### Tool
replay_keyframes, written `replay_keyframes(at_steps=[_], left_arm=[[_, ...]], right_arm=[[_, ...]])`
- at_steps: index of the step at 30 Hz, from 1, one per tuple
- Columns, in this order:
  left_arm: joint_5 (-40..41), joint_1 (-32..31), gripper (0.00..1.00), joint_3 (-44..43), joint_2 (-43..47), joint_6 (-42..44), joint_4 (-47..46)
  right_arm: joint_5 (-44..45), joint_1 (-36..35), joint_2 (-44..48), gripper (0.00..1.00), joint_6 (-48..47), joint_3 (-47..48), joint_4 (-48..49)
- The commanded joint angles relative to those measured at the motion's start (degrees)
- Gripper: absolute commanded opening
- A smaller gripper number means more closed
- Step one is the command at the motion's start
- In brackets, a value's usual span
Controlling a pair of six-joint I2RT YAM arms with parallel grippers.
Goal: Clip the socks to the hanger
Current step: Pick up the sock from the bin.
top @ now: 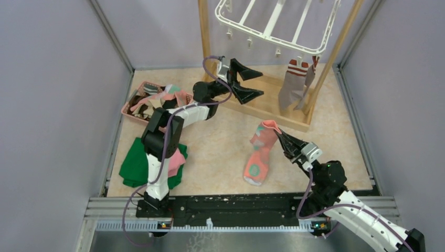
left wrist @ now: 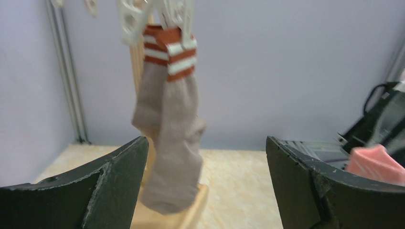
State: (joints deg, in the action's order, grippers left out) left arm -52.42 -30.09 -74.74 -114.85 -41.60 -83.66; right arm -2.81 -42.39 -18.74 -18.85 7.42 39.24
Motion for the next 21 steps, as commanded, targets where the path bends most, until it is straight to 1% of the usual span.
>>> replay_keyframes(at_steps=[1, 13, 17, 21], left_arm=[[2.3, 0.5, 0.97, -13.2, -6.6, -1.2, -18.8], [12.3, -1.3, 0.97, -35.3, -21.6, -7.0, -15.6], [15.1, -1.8, 0.97, -43.6, -26.4, -11.1, -15.6], [17.5, -2.0, 0.98, -49.2, -30.0, -15.7, -15.8]], right_arm=[[1.2, -0.6, 0.4, 0.0, 0.9, -0.9, 1.7], [1.1, -0.6, 0.9, 0.0, 1.1, -2.1, 3.5], [1.1, -0.6, 1.5, 0.0, 1.1, -2.1, 3.4], [1.1, -0.6, 2.0, 0.0, 1.1, -2.3, 3.3]])
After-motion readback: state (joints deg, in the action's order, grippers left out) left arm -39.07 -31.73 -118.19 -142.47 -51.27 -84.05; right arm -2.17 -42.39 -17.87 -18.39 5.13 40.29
